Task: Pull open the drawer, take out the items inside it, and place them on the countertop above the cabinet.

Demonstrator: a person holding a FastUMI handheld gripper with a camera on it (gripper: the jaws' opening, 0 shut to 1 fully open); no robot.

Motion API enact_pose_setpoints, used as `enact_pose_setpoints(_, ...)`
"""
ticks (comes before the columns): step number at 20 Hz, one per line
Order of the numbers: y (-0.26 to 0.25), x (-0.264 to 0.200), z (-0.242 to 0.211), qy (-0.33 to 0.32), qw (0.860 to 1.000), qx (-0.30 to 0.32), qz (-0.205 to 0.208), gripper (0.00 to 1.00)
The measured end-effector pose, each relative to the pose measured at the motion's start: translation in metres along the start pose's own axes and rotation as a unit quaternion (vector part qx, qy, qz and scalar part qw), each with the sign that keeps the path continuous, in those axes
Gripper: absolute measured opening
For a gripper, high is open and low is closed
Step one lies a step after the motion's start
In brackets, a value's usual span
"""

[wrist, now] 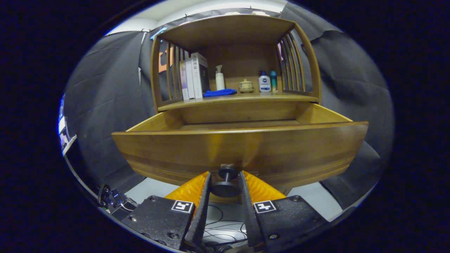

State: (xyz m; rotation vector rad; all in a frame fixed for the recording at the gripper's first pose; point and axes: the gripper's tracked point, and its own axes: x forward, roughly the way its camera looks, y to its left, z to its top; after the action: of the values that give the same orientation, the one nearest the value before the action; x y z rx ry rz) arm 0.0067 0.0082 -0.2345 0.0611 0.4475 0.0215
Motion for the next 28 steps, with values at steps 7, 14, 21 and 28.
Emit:
enact_pose_setpoints(7,0.022,-0.045,0.060,0.011,0.998,-0.010,0.063,0.79)
enact_pose_setpoints(14,0.011,-0.026,0.123,0.032,0.999,0.001,0.035,0.88)
enact_pose_setpoints(21,-0.001,0.034,0.101,0.214,0.977,0.008,0.003,0.88)
enact_pose_setpoints(28,-0.014,0.073,0.068,0.351,0.936,0.024,-0.027,0.86)
